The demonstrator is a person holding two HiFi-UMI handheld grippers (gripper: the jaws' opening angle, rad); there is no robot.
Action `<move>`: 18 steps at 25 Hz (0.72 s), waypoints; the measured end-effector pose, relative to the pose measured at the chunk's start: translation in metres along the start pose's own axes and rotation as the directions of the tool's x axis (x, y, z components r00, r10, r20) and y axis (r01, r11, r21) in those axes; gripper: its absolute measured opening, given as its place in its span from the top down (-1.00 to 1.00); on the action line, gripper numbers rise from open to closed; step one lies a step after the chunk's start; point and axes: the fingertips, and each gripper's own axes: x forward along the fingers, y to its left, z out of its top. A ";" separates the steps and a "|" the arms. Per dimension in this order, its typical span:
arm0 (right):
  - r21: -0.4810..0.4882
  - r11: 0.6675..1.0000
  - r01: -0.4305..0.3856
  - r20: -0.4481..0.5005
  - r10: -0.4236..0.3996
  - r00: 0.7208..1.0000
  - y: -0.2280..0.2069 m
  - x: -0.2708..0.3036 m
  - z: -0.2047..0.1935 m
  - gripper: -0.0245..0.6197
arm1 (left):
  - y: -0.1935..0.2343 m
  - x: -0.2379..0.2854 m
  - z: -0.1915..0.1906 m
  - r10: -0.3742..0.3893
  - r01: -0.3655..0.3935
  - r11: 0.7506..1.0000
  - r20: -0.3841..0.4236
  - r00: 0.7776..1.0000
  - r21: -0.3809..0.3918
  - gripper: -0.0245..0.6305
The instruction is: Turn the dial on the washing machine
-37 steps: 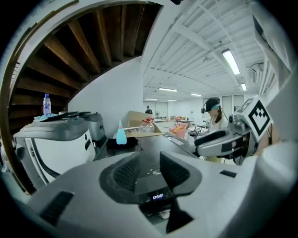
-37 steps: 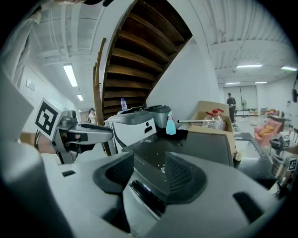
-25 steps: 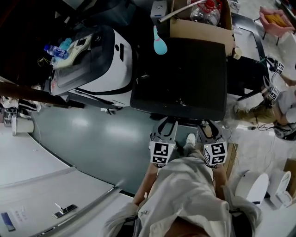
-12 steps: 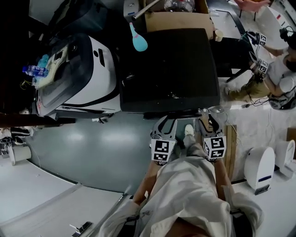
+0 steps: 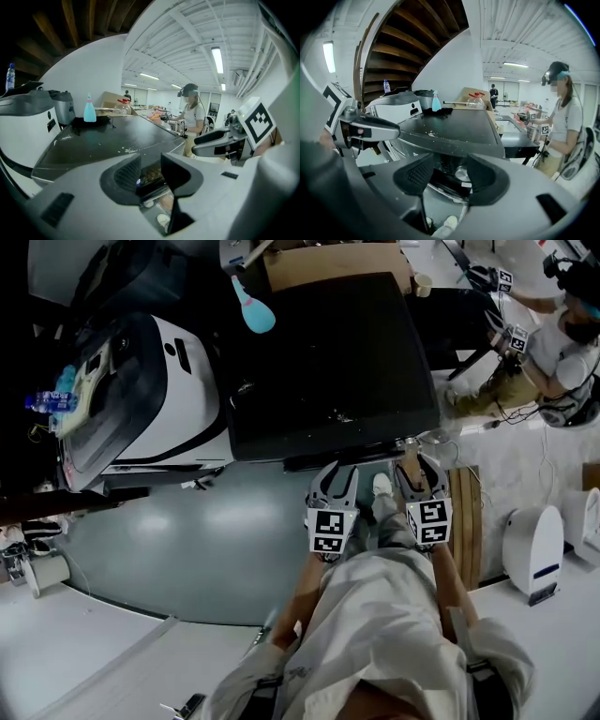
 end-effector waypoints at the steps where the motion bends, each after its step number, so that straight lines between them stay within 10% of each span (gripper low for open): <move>1: 0.001 1.000 0.004 -0.002 -0.004 1.000 0.000 0.001 -0.002 0.23 | -0.002 0.002 -0.003 -0.006 0.006 1.000 -0.005 1.000 0.002 0.50; 18: -0.084 0.994 0.071 -0.073 -0.077 0.994 -0.016 0.037 -0.046 0.15 | -0.033 0.036 -0.041 -0.104 0.104 0.995 -0.087 0.991 -0.001 0.50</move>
